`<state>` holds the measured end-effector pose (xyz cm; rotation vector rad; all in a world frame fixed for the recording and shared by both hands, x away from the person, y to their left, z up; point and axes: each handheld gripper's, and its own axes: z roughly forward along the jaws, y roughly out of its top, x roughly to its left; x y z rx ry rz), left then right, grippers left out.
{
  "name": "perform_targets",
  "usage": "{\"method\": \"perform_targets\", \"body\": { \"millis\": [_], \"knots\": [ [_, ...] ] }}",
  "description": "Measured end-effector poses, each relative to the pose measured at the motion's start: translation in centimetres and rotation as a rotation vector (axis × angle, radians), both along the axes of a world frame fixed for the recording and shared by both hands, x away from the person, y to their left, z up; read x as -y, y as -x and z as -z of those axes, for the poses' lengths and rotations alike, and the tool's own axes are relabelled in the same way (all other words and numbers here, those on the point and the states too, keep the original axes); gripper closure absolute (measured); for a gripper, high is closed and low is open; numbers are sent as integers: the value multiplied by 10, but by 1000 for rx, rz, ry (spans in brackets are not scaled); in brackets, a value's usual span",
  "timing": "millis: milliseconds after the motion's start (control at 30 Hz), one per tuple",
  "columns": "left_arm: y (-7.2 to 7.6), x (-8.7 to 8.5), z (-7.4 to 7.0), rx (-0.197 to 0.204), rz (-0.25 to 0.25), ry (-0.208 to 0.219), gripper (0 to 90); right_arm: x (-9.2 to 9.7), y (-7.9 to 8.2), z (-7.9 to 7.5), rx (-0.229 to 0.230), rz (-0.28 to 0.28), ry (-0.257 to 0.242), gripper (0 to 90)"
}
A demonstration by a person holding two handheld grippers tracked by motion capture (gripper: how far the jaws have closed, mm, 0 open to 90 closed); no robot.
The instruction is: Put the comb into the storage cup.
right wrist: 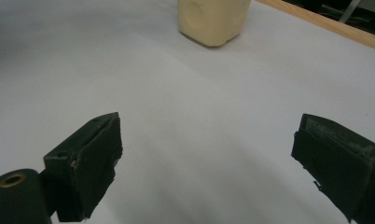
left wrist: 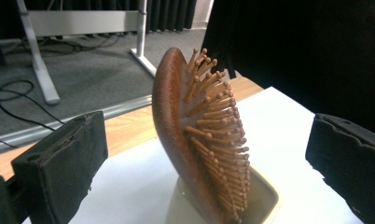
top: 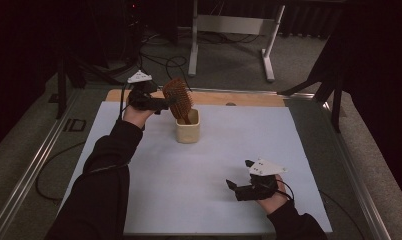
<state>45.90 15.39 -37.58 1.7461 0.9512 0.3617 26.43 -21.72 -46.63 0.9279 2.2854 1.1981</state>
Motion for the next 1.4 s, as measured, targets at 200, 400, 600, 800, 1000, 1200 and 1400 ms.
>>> {"method": "perform_targets", "body": {
  "millis": [200,400,600,800,1000,1200,1400],
  "knots": [
    [9,-7,1,5,25,-14,0,2,0,0,4,1,0,77],
    [20,-12,4,-3,49,-36,0,2,0,-1,5,13,-1,77],
    [32,-17,0,12,70,-48,0,1,0,-1,7,8,2,77],
    [43,-20,1,21,103,-55,0,0,1,-2,5,8,-2,77],
    [57,-24,7,30,136,-55,0,2,0,-2,7,11,1,77],
    [71,-27,14,39,166,-57,0,1,2,-3,10,10,-7,77],
    [88,-34,23,32,185,-54,0,6,4,0,5,10,-9,77]
  ]
}}
